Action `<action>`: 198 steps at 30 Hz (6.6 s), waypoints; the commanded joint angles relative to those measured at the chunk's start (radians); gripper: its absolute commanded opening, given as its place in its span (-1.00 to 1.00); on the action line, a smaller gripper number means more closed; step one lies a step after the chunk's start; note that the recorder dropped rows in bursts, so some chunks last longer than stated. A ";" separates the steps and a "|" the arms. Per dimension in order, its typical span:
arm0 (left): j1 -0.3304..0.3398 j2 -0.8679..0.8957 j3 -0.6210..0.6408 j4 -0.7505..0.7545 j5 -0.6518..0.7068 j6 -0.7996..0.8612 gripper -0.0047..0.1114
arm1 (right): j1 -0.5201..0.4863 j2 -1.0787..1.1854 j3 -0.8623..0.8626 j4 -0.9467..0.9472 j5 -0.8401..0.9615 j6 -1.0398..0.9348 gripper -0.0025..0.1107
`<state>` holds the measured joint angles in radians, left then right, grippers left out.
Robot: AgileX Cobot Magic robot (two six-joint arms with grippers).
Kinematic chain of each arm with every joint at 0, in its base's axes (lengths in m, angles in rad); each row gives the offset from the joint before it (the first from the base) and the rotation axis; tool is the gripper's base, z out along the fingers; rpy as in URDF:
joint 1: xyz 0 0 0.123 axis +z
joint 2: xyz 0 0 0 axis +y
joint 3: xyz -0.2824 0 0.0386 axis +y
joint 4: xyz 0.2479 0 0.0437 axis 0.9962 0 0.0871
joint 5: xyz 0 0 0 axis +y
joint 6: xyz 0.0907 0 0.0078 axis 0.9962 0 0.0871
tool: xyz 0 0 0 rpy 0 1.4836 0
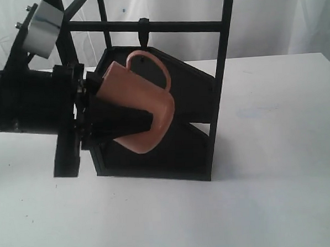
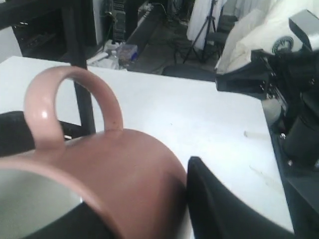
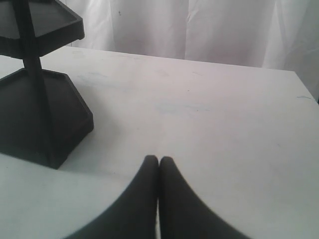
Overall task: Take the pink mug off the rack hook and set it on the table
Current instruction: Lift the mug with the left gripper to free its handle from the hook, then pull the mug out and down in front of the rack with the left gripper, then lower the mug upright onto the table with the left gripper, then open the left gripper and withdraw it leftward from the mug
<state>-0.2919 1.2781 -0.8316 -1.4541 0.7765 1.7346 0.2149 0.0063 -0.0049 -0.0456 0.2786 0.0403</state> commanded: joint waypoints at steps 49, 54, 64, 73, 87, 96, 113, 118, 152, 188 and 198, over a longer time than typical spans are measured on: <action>-0.530 0.396 -0.153 1.133 -0.481 -0.957 -0.92 | -0.006 -0.006 0.005 -0.003 -0.003 0.002 -0.96; -0.528 0.411 -0.151 1.133 -0.507 -0.958 -0.92 | -0.006 -0.006 0.005 -0.003 -0.003 0.002 -0.96; -0.528 0.438 -0.147 1.133 -0.521 -0.958 -0.92 | -0.006 -0.006 0.005 -0.003 -0.003 0.002 -0.96; -0.493 0.440 -0.147 1.133 -0.535 -0.977 -0.92 | -0.006 -0.006 0.005 -0.003 -0.003 0.002 -0.96; -0.489 0.444 -0.147 1.234 -0.600 -0.970 -0.92 | -0.006 -0.006 0.005 -0.003 -0.003 0.002 -0.96; -0.489 0.457 -0.147 1.262 -0.610 -0.970 -0.92 | -0.006 -0.006 0.005 -0.003 -0.003 0.002 -0.96; -0.489 0.492 -0.147 1.262 -0.570 -0.976 -0.83 | -0.006 -0.006 0.005 -0.003 -0.003 0.020 -0.96; -0.489 0.478 -0.147 1.251 -0.566 -0.980 -0.10 | -0.006 -0.006 0.005 -0.003 -0.003 0.020 -0.96; -0.489 0.359 -0.147 1.250 -0.541 -1.041 0.15 | -0.006 -0.006 0.005 -0.003 -0.003 0.020 -0.96; -0.489 0.012 -0.147 1.307 -0.281 -1.136 0.36 | -0.006 -0.006 0.005 -0.003 -0.003 0.020 -0.96; -0.489 -0.113 -0.147 1.544 -0.197 -1.436 0.36 | -0.006 -0.006 0.005 -0.003 -0.003 0.020 -0.96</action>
<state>-0.7813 1.2013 -0.9834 0.0000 0.5232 0.4328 0.2149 0.0063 -0.0049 -0.0456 0.2786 0.0593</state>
